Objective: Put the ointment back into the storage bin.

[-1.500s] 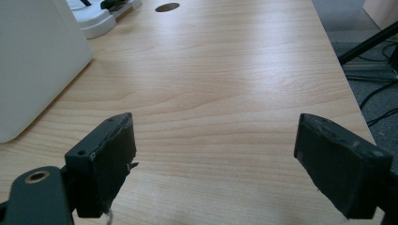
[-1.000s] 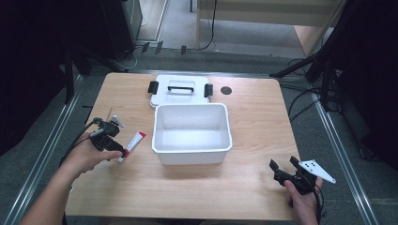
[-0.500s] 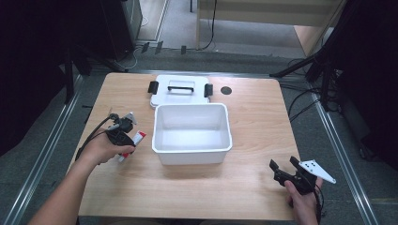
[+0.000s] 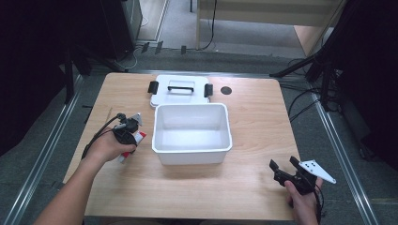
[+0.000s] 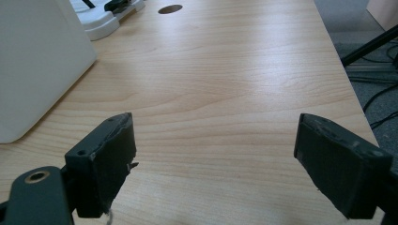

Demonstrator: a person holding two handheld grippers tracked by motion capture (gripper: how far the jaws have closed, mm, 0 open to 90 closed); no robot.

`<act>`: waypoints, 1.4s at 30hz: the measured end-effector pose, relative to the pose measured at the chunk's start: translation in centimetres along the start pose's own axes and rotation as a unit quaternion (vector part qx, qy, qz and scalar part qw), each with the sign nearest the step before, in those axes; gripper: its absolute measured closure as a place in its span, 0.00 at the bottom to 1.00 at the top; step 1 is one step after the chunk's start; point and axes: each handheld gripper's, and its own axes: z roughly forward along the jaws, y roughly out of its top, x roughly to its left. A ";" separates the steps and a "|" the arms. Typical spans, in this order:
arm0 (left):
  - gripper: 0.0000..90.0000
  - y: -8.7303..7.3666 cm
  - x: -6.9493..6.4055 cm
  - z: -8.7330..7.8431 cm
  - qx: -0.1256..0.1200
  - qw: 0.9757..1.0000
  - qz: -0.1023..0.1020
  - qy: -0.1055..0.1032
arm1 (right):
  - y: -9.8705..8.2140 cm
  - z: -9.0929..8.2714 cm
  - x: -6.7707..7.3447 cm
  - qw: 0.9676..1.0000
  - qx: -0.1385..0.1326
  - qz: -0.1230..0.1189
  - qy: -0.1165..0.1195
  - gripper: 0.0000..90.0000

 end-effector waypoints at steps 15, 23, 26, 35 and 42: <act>0.81 -1.2 1.1 -2.7 -0.018 1.000 0.021 -0.002 | 0.0 0.0 0.0 1.000 0.001 0.002 -0.002 0.15; 0.81 -1.4 0.7 -6.6 -0.017 0.998 0.062 0.024 | 0.0 0.0 0.0 1.000 0.000 0.003 -0.003 0.15; 0.81 -1.3 0.4 -8.4 -0.024 0.996 0.077 0.034 | 0.0 0.0 0.0 1.000 0.001 0.002 -0.003 0.15; 0.81 -0.8 -1.1 -12.8 -0.038 0.989 0.137 0.047 | 0.0 0.0 0.0 1.000 0.001 0.002 -0.002 0.15; 0.81 0.1 -3.3 -15.2 -0.062 0.976 0.198 0.059 | 0.0 0.0 0.0 1.000 0.002 0.002 -0.001 0.15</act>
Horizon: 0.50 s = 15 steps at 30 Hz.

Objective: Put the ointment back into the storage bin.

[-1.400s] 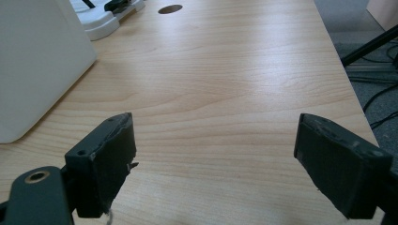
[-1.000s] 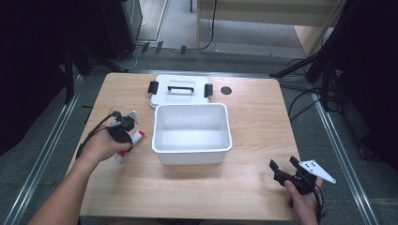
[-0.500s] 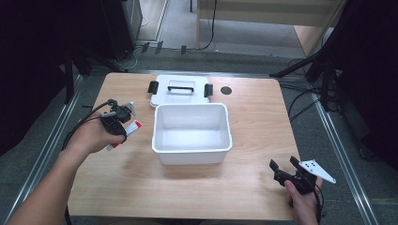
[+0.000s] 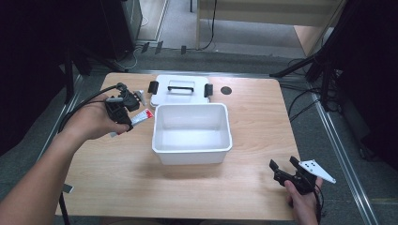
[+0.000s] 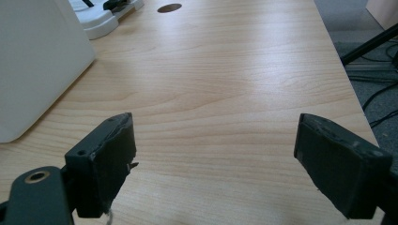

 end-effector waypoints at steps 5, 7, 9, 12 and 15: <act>0.80 1.2 -1.0 -0.9 -0.012 0.999 0.044 0.014 | 0.0 0.0 0.0 1.000 0.001 0.001 0.001 0.15; 0.80 2.0 -1.6 -1.3 -0.020 0.998 0.063 0.019 | 0.0 0.0 0.0 1.000 0.000 0.000 0.001 0.15; 0.80 2.4 -1.9 -1.6 -0.023 0.997 0.076 0.014 | 0.0 0.0 0.0 1.000 0.000 0.000 0.001 0.15; 0.80 3.1 -2.3 -1.9 -0.012 0.994 0.107 0.027 | 0.0 0.0 0.0 1.000 0.000 0.000 0.002 0.15; 0.80 3.5 -2.6 -2.4 -0.018 0.993 0.118 0.028 | 0.0 0.0 0.0 1.000 -0.001 -0.001 0.002 0.15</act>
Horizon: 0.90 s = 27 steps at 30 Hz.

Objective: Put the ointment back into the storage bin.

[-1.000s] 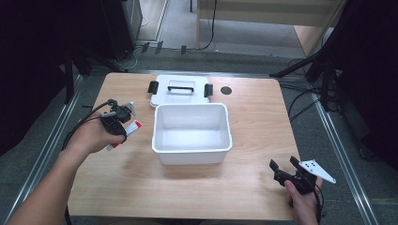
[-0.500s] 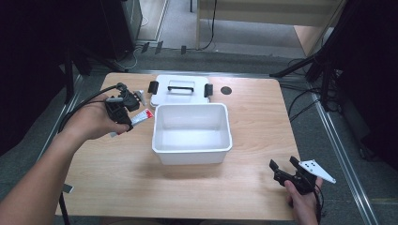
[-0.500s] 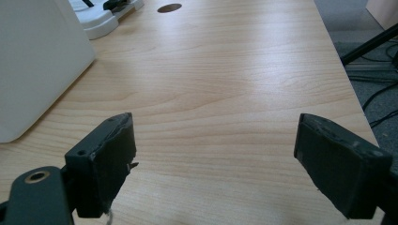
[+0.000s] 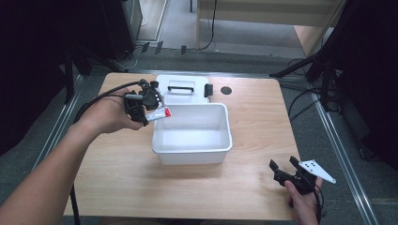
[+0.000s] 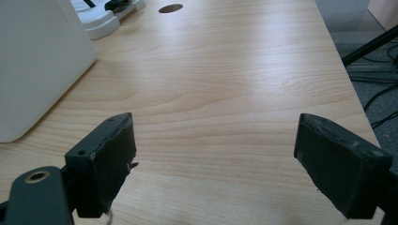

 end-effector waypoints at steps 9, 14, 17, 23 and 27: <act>0.80 1.8 -0.8 -0.5 -0.031 0.998 0.061 0.001 | 0.0 0.0 0.0 1.000 0.001 -0.001 0.001 0.15; 0.80 2.7 -1.2 -0.2 -0.036 0.996 0.078 -0.005 | 0.0 0.0 0.0 1.000 0.000 -0.001 0.001 0.15; 0.80 3.2 -1.5 0.1 -0.036 0.995 0.090 -0.009 | 0.0 0.0 0.0 1.000 0.001 -0.001 0.001 0.15; 0.80 4.2 -2.0 0.7 -0.042 0.994 0.097 -0.009 | 0.0 0.0 0.0 1.000 0.001 -0.001 0.002 0.15; 0.80 4.7 -2.3 1.0 -0.042 0.994 0.105 -0.012 | 0.0 0.0 0.0 1.000 0.000 -0.001 0.003 0.15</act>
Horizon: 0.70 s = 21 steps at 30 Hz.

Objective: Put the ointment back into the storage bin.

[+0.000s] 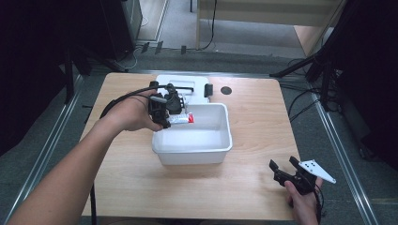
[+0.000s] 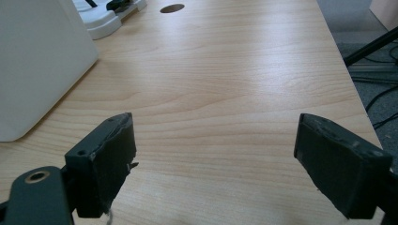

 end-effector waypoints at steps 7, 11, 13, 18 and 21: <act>0.80 0.8 -0.2 0.7 0.000 1.000 0.013 -0.003 | 0.0 0.0 0.0 1.000 0.001 0.000 0.001 0.15; 0.80 1.3 -0.3 1.3 -0.002 1.000 0.015 -0.002 | 0.0 0.0 0.0 1.000 0.000 0.000 0.002 0.15; 0.80 1.4 -0.3 1.6 -0.004 1.000 0.017 -0.004 | 0.0 0.0 0.0 1.000 0.000 0.000 0.003 0.15; 0.80 1.3 -0.1 2.5 -0.003 1.000 0.017 -0.001 | 0.0 0.0 0.0 1.000 0.001 0.000 0.003 0.15; 0.80 1.2 0.1 3.0 -0.005 1.000 0.015 -0.002 | 0.0 0.0 0.0 1.000 0.001 0.000 0.004 0.15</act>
